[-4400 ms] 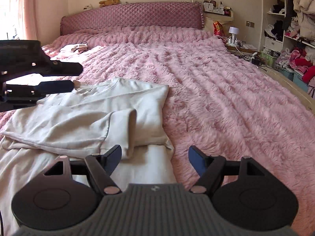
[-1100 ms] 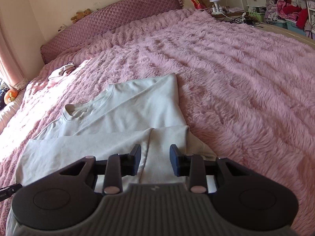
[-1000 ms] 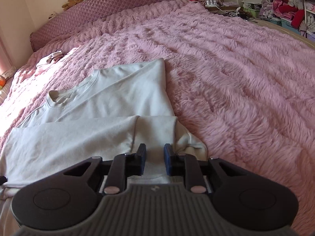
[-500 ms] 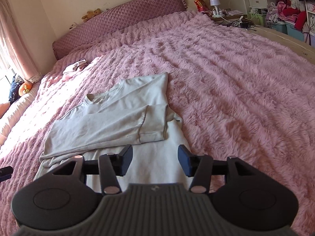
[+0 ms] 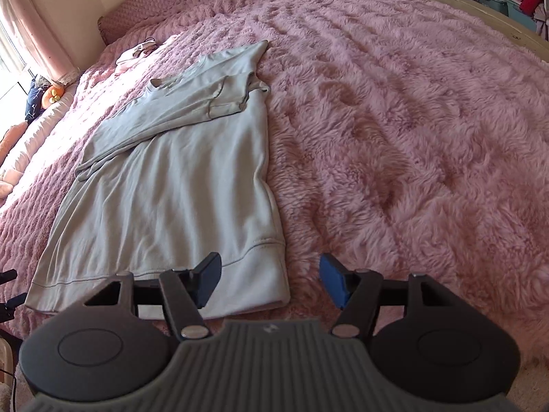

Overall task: Fold small clothes
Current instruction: 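Move both grippers to the hem and close them on its corners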

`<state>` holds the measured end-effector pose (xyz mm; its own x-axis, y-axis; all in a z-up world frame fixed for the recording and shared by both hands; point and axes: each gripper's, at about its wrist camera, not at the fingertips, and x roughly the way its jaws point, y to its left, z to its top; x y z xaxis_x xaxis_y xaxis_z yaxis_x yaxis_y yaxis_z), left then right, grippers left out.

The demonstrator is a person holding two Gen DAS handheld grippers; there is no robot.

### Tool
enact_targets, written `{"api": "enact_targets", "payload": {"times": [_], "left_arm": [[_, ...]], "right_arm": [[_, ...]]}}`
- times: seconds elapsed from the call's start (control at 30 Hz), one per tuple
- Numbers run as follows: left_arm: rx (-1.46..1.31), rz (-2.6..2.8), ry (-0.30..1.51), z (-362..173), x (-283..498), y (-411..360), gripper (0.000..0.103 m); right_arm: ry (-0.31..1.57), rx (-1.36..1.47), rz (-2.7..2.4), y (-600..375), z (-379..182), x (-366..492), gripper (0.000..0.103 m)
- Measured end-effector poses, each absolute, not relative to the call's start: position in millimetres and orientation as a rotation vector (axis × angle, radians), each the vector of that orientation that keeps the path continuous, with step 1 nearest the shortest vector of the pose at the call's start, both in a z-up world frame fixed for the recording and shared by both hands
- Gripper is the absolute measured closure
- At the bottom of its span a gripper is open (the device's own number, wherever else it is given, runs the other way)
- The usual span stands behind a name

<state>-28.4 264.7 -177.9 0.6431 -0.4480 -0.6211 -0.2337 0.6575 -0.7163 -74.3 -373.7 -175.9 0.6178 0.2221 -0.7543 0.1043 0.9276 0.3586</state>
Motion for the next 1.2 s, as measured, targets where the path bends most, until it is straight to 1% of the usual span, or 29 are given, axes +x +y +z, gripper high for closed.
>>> {"api": "enact_targets", "payload": {"times": [0.1, 0.23, 0.3, 0.43, 0.5, 0.57, 0.7, 0.83, 0.87, 0.9, 0.93, 0.97, 1.0, 1.03, 1.07, 1.1, 1.13, 1.17, 1.2], "left_arm": [[-0.93, -0.17, 0.897, -187, -23, 268, 0.023], [-0.896, -0.142, 0.928, -194, -18, 263, 0.023], [-0.929, -0.171, 0.941, -199, -14, 262, 0.023], [-1.016, -0.253, 0.997, -217, -12, 253, 0.023], [-1.004, -0.25, 1.025, -222, -9, 247, 0.023], [-1.0, -0.24, 1.028, -225, -7, 243, 0.023], [-1.041, -0.233, 1.031, -231, -4, 246, 0.022], [-1.085, -0.228, 1.028, -237, -4, 252, 0.022], [-1.089, -0.226, 1.026, -238, -4, 252, 0.022], [-1.09, -0.23, 1.025, -238, -4, 251, 0.022], [-1.087, -0.243, 1.022, -237, -5, 250, 0.022], [-1.087, -0.255, 1.021, -236, -5, 249, 0.022], [-1.095, -0.269, 1.02, -236, -5, 249, 0.022], [-1.116, -0.291, 1.016, -236, -5, 248, 0.026], [-1.12, -0.294, 1.012, -236, -6, 248, 0.041], [-1.103, -0.287, 1.011, -235, -6, 246, 0.052], [-1.075, -0.276, 1.022, -234, -6, 245, 0.075], [-1.044, -0.266, 1.036, -233, -5, 243, 0.091], [-1.021, -0.26, 1.046, -233, -4, 241, 0.095]], "right_arm": [[0.905, 0.4, 0.125, -370, -179, -69, 0.043], [0.931, 0.392, 0.136, -364, -187, -54, 0.043], [0.96, 0.415, 0.14, -365, -193, -47, 0.043], [0.997, 0.504, 0.201, -368, -201, -38, 0.041], [1.008, 0.553, 0.229, -370, -205, -35, 0.037], [1.007, 0.593, 0.235, -373, -209, -34, 0.037], [1.029, 0.635, 0.189, -382, -220, -33, 0.04], [1.021, 0.706, 0.197, -387, -224, -32, 0.039], [1.018, 0.721, 0.203, -388, -225, -32, 0.04], [1.016, 0.735, 0.214, -388, -225, -31, 0.047], [1.015, 0.742, 0.219, -387, -224, -31, 0.05], [1.015, 0.742, 0.222, -387, -223, -31, 0.062], [1.017, 0.742, 0.231, -387, -223, -31, 0.076], [1.02, 0.746, 0.247, -387, -223, -32, 0.085], [1.021, 0.744, 0.248, -386, -223, -33, 0.093], [1.017, 0.736, 0.239, -386, -222, -35, 0.094], [1.017, 0.728, 0.236, -386, -221, -36, 0.095], [1.016, 0.725, 0.234, -385, -220, -37, 0.096], [1.014, 0.727, 0.232, -385, -219, -38, 0.096]]}}
